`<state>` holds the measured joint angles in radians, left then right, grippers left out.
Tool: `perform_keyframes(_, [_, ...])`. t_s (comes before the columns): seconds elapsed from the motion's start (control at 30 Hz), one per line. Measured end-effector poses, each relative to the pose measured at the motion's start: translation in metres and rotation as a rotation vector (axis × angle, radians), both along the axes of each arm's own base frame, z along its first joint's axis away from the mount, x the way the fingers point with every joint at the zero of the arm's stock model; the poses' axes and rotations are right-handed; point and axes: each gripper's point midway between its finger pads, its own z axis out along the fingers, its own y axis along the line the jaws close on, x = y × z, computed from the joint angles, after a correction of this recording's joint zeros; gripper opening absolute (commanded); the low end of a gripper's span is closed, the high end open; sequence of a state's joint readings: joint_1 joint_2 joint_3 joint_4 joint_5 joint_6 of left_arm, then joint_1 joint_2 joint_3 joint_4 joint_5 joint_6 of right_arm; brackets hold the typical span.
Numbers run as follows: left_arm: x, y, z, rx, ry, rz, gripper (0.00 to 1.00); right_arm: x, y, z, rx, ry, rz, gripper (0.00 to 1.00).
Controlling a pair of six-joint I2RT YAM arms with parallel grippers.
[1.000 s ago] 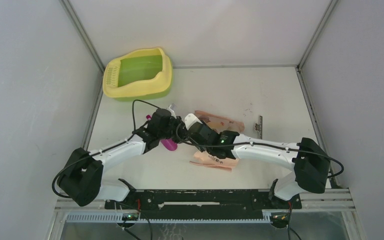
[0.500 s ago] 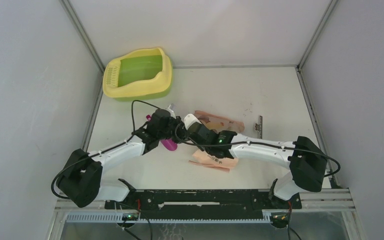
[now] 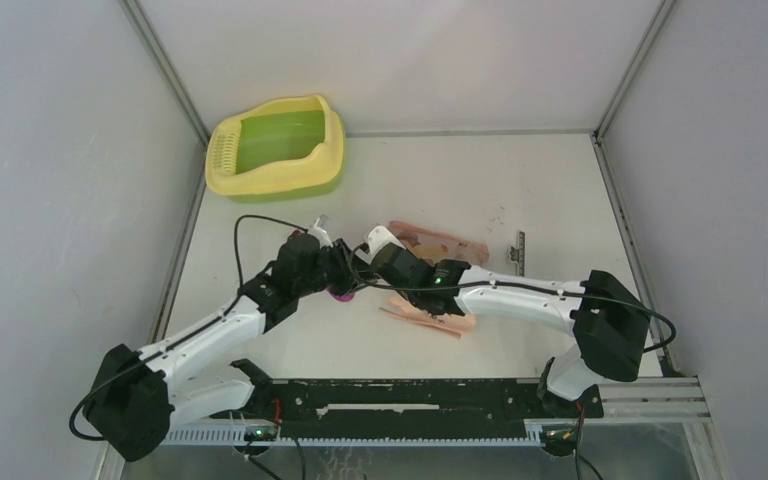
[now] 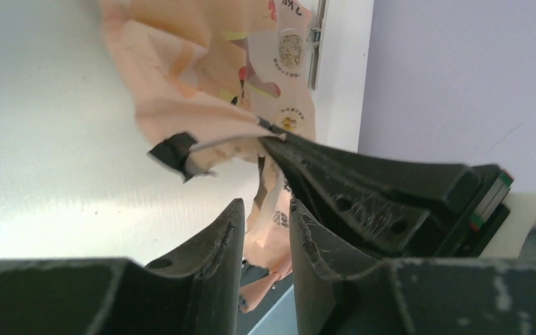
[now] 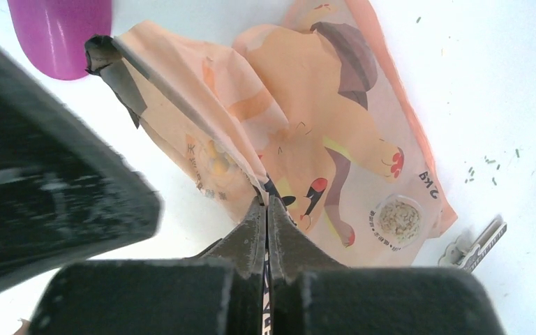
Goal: Fill the litter box with clean litter
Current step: Open the cat litter bag at the center of the board.
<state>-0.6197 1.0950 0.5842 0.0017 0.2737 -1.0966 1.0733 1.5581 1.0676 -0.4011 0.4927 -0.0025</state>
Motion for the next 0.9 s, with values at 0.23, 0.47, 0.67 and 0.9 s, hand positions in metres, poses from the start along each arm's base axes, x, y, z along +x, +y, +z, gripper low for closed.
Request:
perform_keyframes(0.23, [-0.018,0.021,-0.014,-0.002,0.029,0.075,0.35,0.0,0.001,0.006,0.006,0.003,-0.011,0.0])
perform_keyframes(0.47, [-0.031,0.033,-0.042,0.006,0.108,0.145,0.38,-0.002,0.007,0.011,0.014,0.018,-0.015,0.0])
perform_keyframes(0.67, [-0.026,0.023,-0.037,-0.044,0.113,0.174,0.44,-0.005,0.013,0.006,0.006,0.033,-0.014,0.0])
perform_keyframes(0.9, [-0.017,0.008,-0.038,-0.077,0.109,0.209,0.45,-0.009,0.016,0.0,0.006,0.046,-0.019,0.0])
